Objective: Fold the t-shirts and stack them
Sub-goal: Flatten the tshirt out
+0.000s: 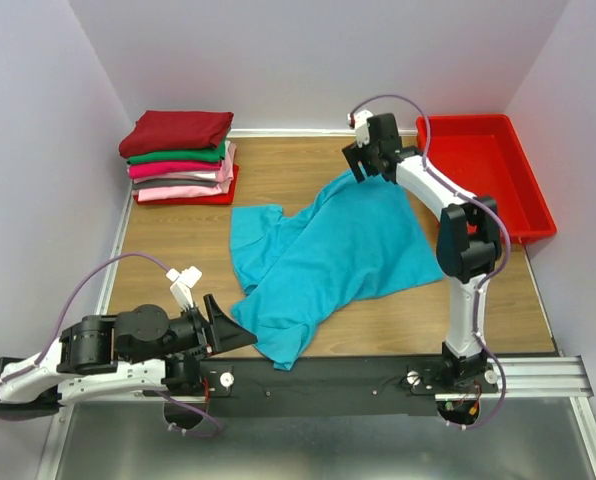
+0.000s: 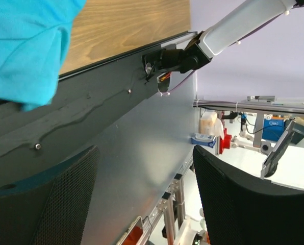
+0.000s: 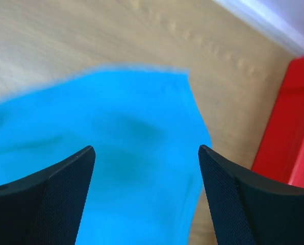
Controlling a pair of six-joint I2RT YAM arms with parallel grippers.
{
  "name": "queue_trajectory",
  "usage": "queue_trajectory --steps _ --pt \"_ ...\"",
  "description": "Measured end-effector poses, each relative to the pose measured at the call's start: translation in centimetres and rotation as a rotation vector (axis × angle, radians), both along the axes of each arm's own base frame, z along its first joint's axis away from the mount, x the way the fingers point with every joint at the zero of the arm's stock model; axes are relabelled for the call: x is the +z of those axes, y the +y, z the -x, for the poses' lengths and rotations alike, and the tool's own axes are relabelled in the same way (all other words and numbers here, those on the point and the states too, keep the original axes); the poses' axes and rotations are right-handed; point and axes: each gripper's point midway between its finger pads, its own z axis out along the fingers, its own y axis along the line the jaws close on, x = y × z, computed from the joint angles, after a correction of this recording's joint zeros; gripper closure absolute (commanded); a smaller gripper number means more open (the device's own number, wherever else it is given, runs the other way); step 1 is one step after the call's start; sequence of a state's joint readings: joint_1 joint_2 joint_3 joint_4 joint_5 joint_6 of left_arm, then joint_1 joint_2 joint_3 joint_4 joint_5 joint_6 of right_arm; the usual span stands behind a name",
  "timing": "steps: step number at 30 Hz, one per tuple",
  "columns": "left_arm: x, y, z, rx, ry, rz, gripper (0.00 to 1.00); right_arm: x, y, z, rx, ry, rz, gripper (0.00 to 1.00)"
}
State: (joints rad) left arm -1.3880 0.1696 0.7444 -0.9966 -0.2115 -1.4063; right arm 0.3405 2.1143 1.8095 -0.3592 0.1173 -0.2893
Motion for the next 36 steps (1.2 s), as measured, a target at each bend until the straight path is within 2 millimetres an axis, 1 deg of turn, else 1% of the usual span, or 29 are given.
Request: queue_trajectory --steps 2,3,4,5,6,8,9,10,12,13,14,15,16,18,19,21,22,23,24,25,26,27,29,30,31,32,34,35,36 --pt "0.1 0.0 -0.1 0.001 -0.006 -0.001 0.16 -2.2 -1.1 1.1 -0.019 0.054 0.028 0.08" --pt "0.2 0.0 -0.2 0.005 -0.012 -0.004 0.17 -3.0 -1.5 1.8 -0.020 0.074 0.038 0.08" --pt "0.4 0.0 -0.5 0.017 -0.028 -0.010 0.17 -3.5 -2.1 2.7 -0.017 0.094 0.045 0.06" --pt "0.7 -0.1 -0.9 0.031 -0.045 -0.019 0.17 -3.8 -2.5 3.4 -0.016 0.108 0.049 0.05" --pt "0.9 -0.2 -1.5 0.054 -0.066 -0.032 0.17 -3.9 -3.3 4.6 -0.012 0.124 0.050 0.03" --pt "1.2 -0.5 -2.9 0.103 -0.123 -0.078 0.17 -3.6 -4.2 7.3 0.033 0.155 0.031 0.02" --pt "1.2 -0.8 -3.6 0.128 -0.147 -0.099 0.17 -2.9 -4.6 9.5 0.070 0.171 0.015 0.02" --pt "1.1 -1.1 -4.3 0.153 -0.171 -0.128 0.17 -2.1 -4.9 10.7 0.097 0.172 0.000 0.02" --pt "0.9 -1.9 -6.3 0.221 -0.248 -0.203 0.16 -0.6 -4.6 13.4 0.177 0.159 -0.043 0.02" --pt "1.0 -2.3 -7.3 0.259 -0.290 -0.234 0.17 0.0 -4.2 15.3 0.227 0.159 -0.062 0.02" --pt "1.2 -2.4 -8.2 0.289 -0.332 -0.253 0.16 0.2 -3.8 17.1 0.276 0.170 -0.079 0.02" --pt "1.5 -2.6 -8.8 0.309 -0.368 -0.265 0.17 0.3 -3.6 17.9 0.299 0.170 -0.086 0.02" --pt "1.9 -2.7 -9.3 0.327 -0.398 -0.269 0.17 0.1 -3.3 19.4 0.341 0.180 -0.092 0.02" --pt "3.0 -3.0 -10.6 0.358 -0.470 -0.279 0.16 -1.1 -3.3 22.0 0.396 0.226 -0.094 0.02" --pt "3.8 -3.1 -11.3 0.375 -0.501 -0.285 0.17 -1.9 -3.4 23.1 0.418 0.253 -0.092 0.02" --pt "5.1 -3.2 -14.4 0.443 -0.545 -0.318 0.22 -3.1 -3.7 25.0 0.439 0.304 -0.092 0.02" --pt "5.4 -3.0 -16.9 0.481 -0.562 -0.353 0.21 -3.6 -3.8 25.9 0.448 0.328 -0.095 0.02" --pt "5.2 -2.6 -19.3 0.510 -0.574 -0.398 0.19 -3.6 -3.9 26.5 0.452 0.337 -0.100 0.02" --pt "4.7 -1.7 -21.6 0.548 -0.573 -0.440 0.18 -3.5 -3.9 26.8 0.453 0.338 -0.102 0.02" --pt "4.0 -1.1 -23.6 0.545 -0.581 -0.475 0.18 -3.3 -4.0 27.0 0.453 0.334 -0.106 0.01" --pt "3.1 -0.4 -25.0 0.552 -0.575 -0.504 0.19 -2.9 -4.0 27.0 0.453 0.321 -0.111 0.01" --pt "2.0 0.3 -26.5 0.530 -0.576 -0.511 0.28 -2.2 -4.1 27.0 0.452 0.299 -0.114 0.01" --pt "-0.2 3.7 -29.1 0.581 -0.537 -0.557 0.38 -1.4 -4.2 27.0 0.450 0.269 -0.117 0.01" --pt "-1.3 5.3 -30.4 0.586 -0.520 -0.547 0.42 -1.2 -4.4 27.0 0.447 0.259 -0.117 0.01" --pt "-2.4 7.5 -31.8 0.610 -0.491 -0.540 0.46 -1.0 -4.6 27.2 0.440 0.251 -0.116 0.01" --pt "-3.5 9.1 -32.8 0.628 -0.462 -0.542 0.48 -1.1 -4.9 27.3 0.433 0.249 -0.114 0.01" --pt "-6.9 11.1 -34.3 0.617 -0.377 -0.545 0.48 -1.8 -5.5 27.6 0.413 0.264 -0.108 0.02" --pt "-8.6 11.2 -34.4 0.593 -0.337 -0.546 0.48 -2.2 -5.8 27.7 0.403 0.276 -0.104 0.02" --pt "-10.4 10.8 -34.3 0.554 -0.298 -0.543 0.48 -2.9 -6.3 27.9 0.388 0.296 -0.098 0.03"
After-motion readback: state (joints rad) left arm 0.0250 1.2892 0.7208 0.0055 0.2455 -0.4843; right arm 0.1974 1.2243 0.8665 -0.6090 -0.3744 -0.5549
